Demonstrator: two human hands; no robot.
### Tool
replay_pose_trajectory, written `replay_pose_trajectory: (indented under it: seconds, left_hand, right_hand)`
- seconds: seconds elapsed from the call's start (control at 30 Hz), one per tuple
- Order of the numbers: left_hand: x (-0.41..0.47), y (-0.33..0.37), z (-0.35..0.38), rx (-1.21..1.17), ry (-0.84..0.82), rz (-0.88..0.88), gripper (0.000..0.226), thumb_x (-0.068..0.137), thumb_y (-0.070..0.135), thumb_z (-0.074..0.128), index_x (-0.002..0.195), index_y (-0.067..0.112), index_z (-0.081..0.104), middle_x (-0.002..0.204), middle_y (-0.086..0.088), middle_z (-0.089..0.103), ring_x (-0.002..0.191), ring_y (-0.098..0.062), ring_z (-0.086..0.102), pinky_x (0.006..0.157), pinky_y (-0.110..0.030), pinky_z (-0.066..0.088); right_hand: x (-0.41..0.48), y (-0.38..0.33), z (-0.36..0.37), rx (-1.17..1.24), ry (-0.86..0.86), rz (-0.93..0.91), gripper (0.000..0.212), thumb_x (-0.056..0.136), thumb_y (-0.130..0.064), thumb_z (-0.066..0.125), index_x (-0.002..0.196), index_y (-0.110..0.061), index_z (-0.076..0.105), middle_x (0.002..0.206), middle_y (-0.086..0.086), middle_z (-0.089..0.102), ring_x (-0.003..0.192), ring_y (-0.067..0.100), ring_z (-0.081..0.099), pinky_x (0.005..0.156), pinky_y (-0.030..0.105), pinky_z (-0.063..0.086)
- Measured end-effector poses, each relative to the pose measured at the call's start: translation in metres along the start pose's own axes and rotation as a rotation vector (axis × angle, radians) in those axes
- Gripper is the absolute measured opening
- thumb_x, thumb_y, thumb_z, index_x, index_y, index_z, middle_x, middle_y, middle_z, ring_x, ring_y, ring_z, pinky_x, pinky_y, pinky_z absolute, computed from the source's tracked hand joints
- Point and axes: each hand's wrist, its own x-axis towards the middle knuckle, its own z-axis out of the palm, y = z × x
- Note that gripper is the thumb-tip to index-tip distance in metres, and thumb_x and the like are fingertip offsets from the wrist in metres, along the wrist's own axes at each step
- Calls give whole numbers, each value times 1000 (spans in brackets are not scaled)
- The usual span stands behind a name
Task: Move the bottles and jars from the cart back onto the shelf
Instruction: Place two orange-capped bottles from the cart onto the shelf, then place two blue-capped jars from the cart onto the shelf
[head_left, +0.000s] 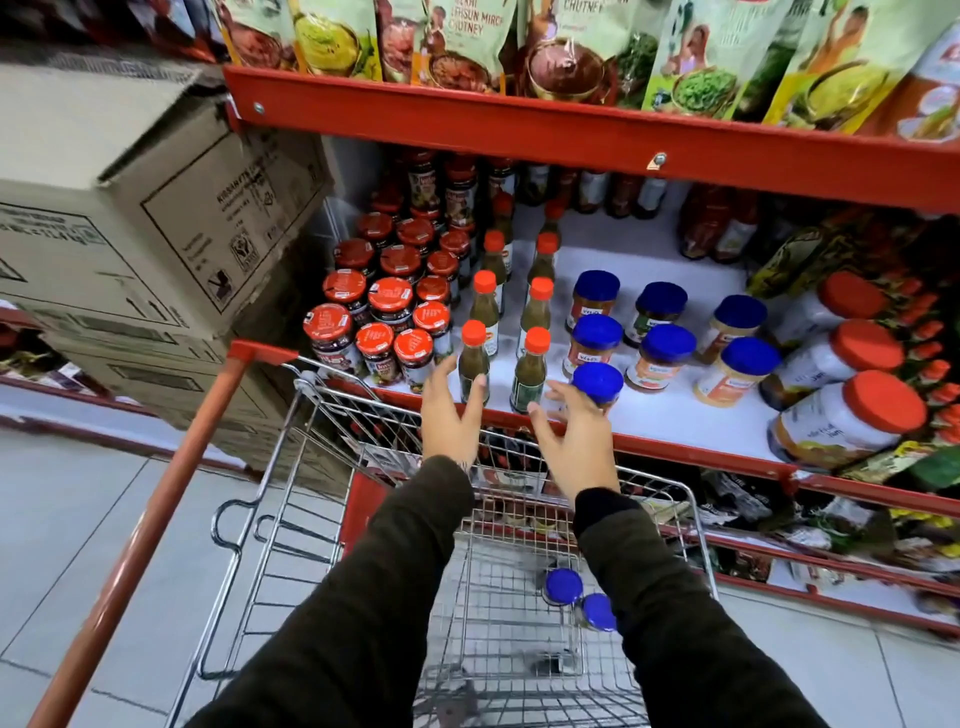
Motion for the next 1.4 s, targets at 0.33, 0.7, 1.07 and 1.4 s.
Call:
replay_pose_trajectory:
  seconds: [0.33, 0.7, 1.07, 1.4]
  left_hand:
    - [-102, -62, 36, 399, -351, -55, 68, 101, 46, 46, 159, 20, 23, 169, -1, 14, 157, -22, 12, 127, -43, 16]
    - [-172, -161, 87, 496, -768, -277, 73, 97, 26, 61, 158, 21, 22, 166, -2, 20, 153, -23, 24, 122, -29, 24]
    - [-177, -256, 175, 399, -732, -389, 64, 82, 10, 77, 140, 11, 51, 139, -8, 61, 130, -25, 57, 102, -18, 37]
    - [-185, -262, 173, 136, -551, -537, 59, 72, 7, 87, 122, 13, 56, 103, 7, 63, 99, -15, 62, 82, -20, 57]
  right_hand:
    - [-80, 114, -16, -336, -366, 48, 63, 100, -54, 37, 155, -24, 27, 166, 1, 19, 154, 21, 16, 121, 33, 10]
    - [-134, 253, -21, -234, -678, 504, 68, 93, -10, 61, 153, -8, 28, 161, 14, 29, 148, 27, 31, 117, 27, 23]
    - [-150, 358, 43, -117, -631, 483, 62, 62, -15, 89, 113, -28, 56, 106, -6, 67, 99, 19, 65, 82, 24, 48]
    - [-144, 359, 39, 45, -427, 537, 54, 58, -35, 92, 98, -34, 56, 92, -7, 69, 89, 19, 67, 78, 24, 58]
